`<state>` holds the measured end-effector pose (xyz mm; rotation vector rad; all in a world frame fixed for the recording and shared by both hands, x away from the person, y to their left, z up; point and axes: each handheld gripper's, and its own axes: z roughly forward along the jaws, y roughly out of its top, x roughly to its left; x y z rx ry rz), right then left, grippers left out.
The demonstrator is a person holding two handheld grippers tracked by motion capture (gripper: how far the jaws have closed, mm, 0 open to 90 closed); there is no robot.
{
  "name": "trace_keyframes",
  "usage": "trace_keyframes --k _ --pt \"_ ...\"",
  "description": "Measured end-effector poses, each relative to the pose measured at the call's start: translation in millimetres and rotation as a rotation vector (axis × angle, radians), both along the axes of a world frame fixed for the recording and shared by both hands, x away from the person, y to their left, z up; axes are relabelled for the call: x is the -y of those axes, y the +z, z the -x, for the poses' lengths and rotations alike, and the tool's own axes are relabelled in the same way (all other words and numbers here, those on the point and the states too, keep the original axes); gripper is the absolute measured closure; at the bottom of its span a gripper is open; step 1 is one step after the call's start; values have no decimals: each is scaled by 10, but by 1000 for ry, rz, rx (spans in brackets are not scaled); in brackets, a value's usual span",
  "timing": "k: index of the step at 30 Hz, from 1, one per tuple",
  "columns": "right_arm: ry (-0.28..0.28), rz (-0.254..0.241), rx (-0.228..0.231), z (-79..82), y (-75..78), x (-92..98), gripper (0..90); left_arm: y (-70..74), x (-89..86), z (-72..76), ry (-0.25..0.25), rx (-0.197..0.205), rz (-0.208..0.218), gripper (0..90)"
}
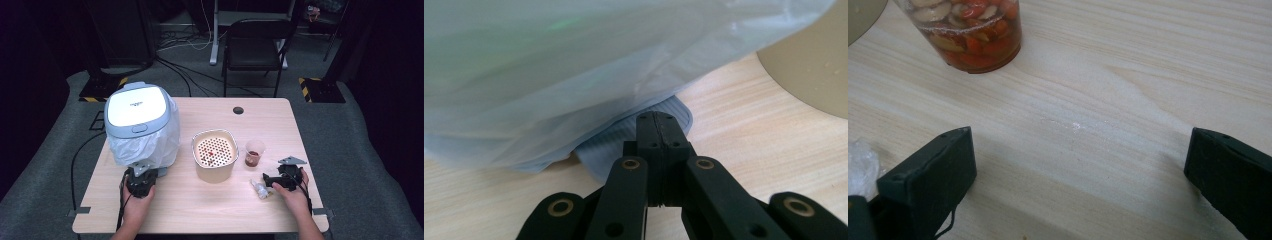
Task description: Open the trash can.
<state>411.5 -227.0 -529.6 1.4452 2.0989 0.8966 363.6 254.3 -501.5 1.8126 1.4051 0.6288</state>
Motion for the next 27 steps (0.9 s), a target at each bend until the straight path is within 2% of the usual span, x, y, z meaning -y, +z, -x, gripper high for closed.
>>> trace_keyframes --k 1,2,3,5,7,8,9,10,11,12,13,14,15,17,21,23,24,27 --pt "0 0 0 0 0 0 0 -9 18 -8 6 10 13 900" --pt "0 0 0 0 0 0 0 -14 44 -14 39 -2 36 900" --pt "0 0 0 0 0 0 0 -26 54 -25 61 13 39 900" --pt "0 0 0 0 0 0 0 -25 51 -37 57 7 43 900" --pt "0 0 0 0 0 0 0 -35 61 -49 74 6 56 900" --pt "0 0 0 0 0 0 0 -36 60 -55 74 6 53 900" --pt "0 0 0 0 0 0 0 -24 2 -79 16 22 -26 900" --pt "0 0 0 0 0 0 0 -27 11 -81 15 25 -38 900" --pt "0 0 0 0 0 0 0 -29 37 -76 15 9 -14 900" --pt "0 0 0 0 0 0 0 -32 59 -71 22 4 -10 900" --pt "0 0 0 0 0 0 0 -30 59 -73 23 12 -38 900" --pt "0 0 0 0 0 0 0 -37 105 -57 47 3 -13 900" --pt "0 0 0 0 0 0 0 -43 104 -58 33 11 -36 900" --pt "0 0 0 0 0 0 0 -50 111 -58 29 16 -43 900" --pt "0 0 0 0 0 -1 0 -60 85 -65 15 9 -20 900" --pt "0 0 0 0 -1 0 0 -71 57 -68 -9 24 -70 900" --pt "0 0 0 1 0 0 0 -76 57 -66 -13 25 -82 900" --pt "-1 -1 0 2 0 -1 0 -88 60 -71 -8 24 -85 900"
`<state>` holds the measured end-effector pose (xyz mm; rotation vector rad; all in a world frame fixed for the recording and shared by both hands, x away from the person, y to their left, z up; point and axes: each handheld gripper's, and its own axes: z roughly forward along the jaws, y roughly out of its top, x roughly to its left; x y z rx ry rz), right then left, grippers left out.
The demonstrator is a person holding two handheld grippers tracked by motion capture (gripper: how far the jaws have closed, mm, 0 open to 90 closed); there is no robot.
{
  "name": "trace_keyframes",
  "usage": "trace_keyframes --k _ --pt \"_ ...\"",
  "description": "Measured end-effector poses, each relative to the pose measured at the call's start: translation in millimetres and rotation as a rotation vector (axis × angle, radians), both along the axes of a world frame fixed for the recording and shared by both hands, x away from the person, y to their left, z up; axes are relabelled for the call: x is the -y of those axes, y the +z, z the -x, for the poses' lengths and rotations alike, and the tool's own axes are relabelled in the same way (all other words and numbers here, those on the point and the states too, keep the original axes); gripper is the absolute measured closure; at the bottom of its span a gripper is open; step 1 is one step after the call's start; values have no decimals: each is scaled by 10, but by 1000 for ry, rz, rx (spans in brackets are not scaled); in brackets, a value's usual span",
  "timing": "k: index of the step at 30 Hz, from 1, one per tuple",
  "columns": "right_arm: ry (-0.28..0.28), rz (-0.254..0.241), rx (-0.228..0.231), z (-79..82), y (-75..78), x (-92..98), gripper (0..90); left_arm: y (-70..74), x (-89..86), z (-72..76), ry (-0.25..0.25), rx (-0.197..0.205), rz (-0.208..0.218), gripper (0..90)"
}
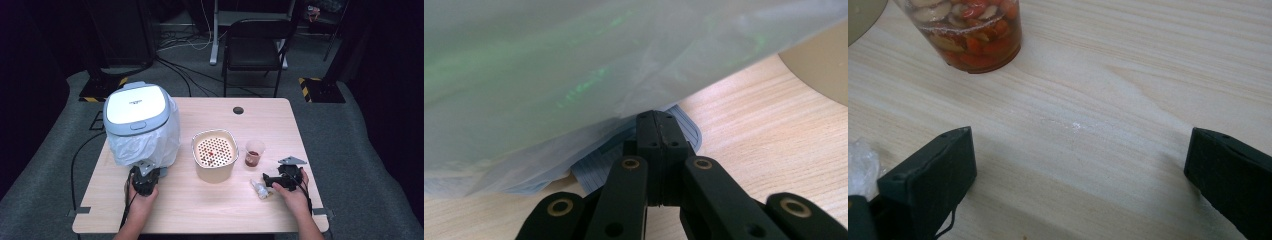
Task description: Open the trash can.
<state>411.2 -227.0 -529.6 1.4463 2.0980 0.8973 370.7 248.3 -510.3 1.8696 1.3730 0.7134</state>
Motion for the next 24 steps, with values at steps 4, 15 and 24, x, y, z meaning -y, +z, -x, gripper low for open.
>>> trace_keyframes --k 4,15,24 --pt "-1 0 0 1 0 0 0 -53 11 -9 -8 -11 -21 900" --pt "-3 -1 0 3 0 -2 0 -160 -11 17 19 30 79 900" --pt "-8 -3 18 7 12 19 104 -175 -39 22 8 51 74 900"
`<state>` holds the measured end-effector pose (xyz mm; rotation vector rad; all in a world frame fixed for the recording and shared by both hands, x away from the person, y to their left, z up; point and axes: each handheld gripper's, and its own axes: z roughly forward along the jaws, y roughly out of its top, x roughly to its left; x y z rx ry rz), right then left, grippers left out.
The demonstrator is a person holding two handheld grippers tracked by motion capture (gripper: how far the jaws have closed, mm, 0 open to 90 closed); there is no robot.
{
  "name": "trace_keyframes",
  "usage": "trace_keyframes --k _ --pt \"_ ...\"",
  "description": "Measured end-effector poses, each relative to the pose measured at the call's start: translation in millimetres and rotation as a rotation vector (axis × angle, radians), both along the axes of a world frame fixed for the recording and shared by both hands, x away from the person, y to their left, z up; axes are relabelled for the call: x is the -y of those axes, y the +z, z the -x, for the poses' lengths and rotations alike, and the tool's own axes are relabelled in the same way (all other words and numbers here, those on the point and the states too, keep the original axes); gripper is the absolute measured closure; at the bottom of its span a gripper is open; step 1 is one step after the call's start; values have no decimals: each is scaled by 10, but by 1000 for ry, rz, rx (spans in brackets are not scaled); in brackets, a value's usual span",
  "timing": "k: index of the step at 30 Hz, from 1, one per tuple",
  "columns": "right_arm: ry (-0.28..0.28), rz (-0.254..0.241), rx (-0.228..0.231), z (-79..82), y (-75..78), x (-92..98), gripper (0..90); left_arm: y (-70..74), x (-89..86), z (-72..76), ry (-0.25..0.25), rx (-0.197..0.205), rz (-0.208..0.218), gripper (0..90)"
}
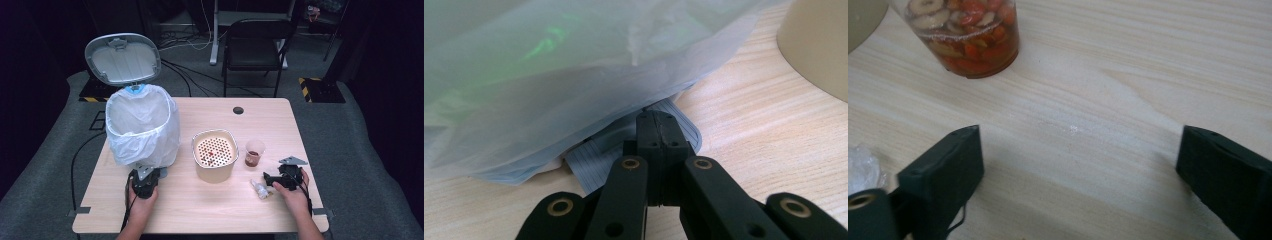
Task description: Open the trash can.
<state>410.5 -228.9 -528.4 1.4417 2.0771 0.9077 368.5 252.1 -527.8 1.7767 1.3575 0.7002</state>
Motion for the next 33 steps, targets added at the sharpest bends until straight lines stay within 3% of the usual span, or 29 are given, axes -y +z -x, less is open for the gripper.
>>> trace_keyframes --k 5,11,14,17,20,24,27,33 --pt "-23 -31 -5 9 45 37 244 4 15 7 -1 -3 -13 900" --pt "-32 -44 35 88 167 37 280 12 26 17 1 -8 -55 900" --pt "-18 -37 45 121 213 8 296 9 35 17 9 -3 -54 900" --pt "9 -29 47 157 263 -47 296 3 31 10 24 -5 -2 900" --pt "34 -4 56 203 318 -109 296 2 31 11 24 -4 -5 900" --pt "61 -31 43 245 365 -164 312 -3 40 13 38 -12 36 900" --pt "81 -44 41 275 393 -209 319 0 34 11 29 -3 5 900" --pt "124 -36 43 361 442 -306 338 1 39 12 28 0 -11 900"
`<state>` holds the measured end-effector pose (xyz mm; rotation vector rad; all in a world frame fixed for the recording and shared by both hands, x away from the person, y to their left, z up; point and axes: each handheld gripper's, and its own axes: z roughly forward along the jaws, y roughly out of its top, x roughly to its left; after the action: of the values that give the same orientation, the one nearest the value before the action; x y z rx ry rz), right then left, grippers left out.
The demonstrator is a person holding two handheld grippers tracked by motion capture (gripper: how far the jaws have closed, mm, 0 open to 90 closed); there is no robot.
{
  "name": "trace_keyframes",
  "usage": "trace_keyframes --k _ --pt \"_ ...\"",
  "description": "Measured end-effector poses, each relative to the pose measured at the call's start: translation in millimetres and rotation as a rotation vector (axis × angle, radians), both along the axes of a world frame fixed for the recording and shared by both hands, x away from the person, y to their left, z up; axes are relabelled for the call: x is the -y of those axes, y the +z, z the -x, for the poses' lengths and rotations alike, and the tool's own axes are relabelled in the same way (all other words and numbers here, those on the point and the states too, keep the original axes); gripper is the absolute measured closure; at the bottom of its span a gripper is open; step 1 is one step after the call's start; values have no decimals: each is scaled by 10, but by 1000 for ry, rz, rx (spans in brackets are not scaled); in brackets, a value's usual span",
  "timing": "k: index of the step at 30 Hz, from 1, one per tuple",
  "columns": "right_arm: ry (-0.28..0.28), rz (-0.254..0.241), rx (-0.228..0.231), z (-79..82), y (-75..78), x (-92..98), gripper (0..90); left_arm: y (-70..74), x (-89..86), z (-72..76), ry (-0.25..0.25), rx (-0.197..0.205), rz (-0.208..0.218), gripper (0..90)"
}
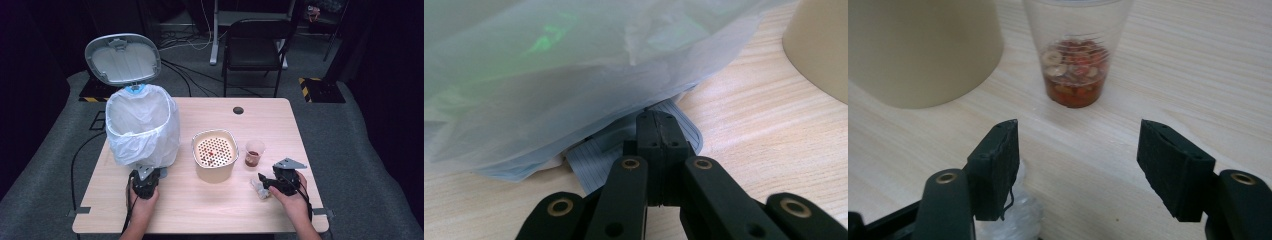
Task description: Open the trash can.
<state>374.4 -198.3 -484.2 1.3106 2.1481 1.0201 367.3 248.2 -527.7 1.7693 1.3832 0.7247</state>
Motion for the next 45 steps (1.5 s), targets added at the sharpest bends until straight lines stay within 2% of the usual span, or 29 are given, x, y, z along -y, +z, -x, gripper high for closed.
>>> trace_keyframes --k 2,5,6,9,11,13,14,15,16,20,22,24,30,33,41,42,44,45 --pt "23 17 7 36 -2 -19 352 0 1 2 0 2 -10 900" --pt "45 32 11 95 -15 -34 383 -4 10 -1 5 7 0 900" --pt "42 29 8 115 -20 -41 394 6 -13 2 -11 -6 -30 900" --pt "46 11 13 151 -34 -48 413 3 -6 3 -7 -3 -26 900" --pt "55 -3 7 174 -51 -65 420 -1 4 0 2 2 2 900" --pt "76 4 1 193 -71 -89 427 1 3 -2 -2 4 -7 900" --pt "84 14 5 196 -78 -102 431 7 -12 2 -10 -6 -31 900" --pt "86 18 2 201 -82 -113 434 1 2 -2 -2 4 -6 900" --pt "95 24 -2 204 -88 -121 442 6 -10 2 -9 -3 -31 900" --pt "106 35 -14 201 -114 -121 472 4 -5 3 -8 -3 -28 900" --pt "101 32 -23 199 -126 -124 486 -1 0 -2 1 1 6 900" --pt "100 28 -47 198 -144 -112 522 1 -12 -5 -3 -2 12 900" --pt "120 44 -70 188 -185 -99 586 1 -1 -1 -1 -1 1 900" --pt "116 51 -98 171 -224 -103 612 1 -4 -1 -2 -1 2 900" --pt "130 70 -100 156 -238 -110 640 0 4 0 2 2 -1 900" --pt "131 72 -100 154 -238 -106 642 4 -7 2 -7 -3 -26 900" --pt "131 67 -106 156 -232 -105 645 4 -6 2 -7 -3 -26 900" --pt "120 64 -106 161 -232 -110 646 4 0 1 -3 -2 -9 900"
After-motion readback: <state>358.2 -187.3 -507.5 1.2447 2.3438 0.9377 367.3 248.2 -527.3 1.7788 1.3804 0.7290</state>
